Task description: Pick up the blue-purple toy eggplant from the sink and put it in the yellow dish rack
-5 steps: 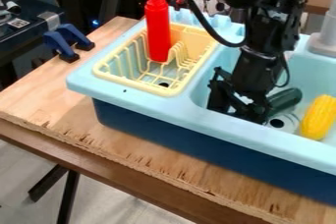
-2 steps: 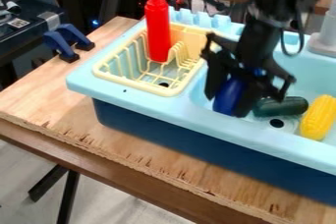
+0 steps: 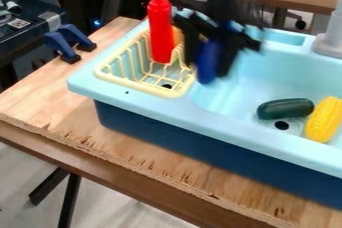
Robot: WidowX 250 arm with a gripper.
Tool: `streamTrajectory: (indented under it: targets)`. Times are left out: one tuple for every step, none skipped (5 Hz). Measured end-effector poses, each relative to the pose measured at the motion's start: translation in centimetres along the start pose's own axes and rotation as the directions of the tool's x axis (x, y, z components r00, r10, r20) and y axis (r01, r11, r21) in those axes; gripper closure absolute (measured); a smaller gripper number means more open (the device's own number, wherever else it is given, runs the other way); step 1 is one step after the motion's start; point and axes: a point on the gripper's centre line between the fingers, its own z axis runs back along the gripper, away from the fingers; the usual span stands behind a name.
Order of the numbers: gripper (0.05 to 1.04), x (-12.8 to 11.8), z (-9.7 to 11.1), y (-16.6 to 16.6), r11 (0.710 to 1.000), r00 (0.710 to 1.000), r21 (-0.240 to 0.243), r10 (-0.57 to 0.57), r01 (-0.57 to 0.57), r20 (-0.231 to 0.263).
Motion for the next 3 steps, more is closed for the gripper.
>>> streamTrajectory:
  targets:
    - [0.422, 0.8, 0.2, 3.6, 0.991, 0.991, -0.014, 0.131, -0.132, -0.020]
    - [0.422, 1.7, 0.7, 5.7, 0.975, 0.976, -0.050, 0.217, -0.217, -0.009]
    - [0.422, 1.9, 0.4, 7.5, 0.959, 0.960, -0.059, 0.277, -0.278, -0.029]
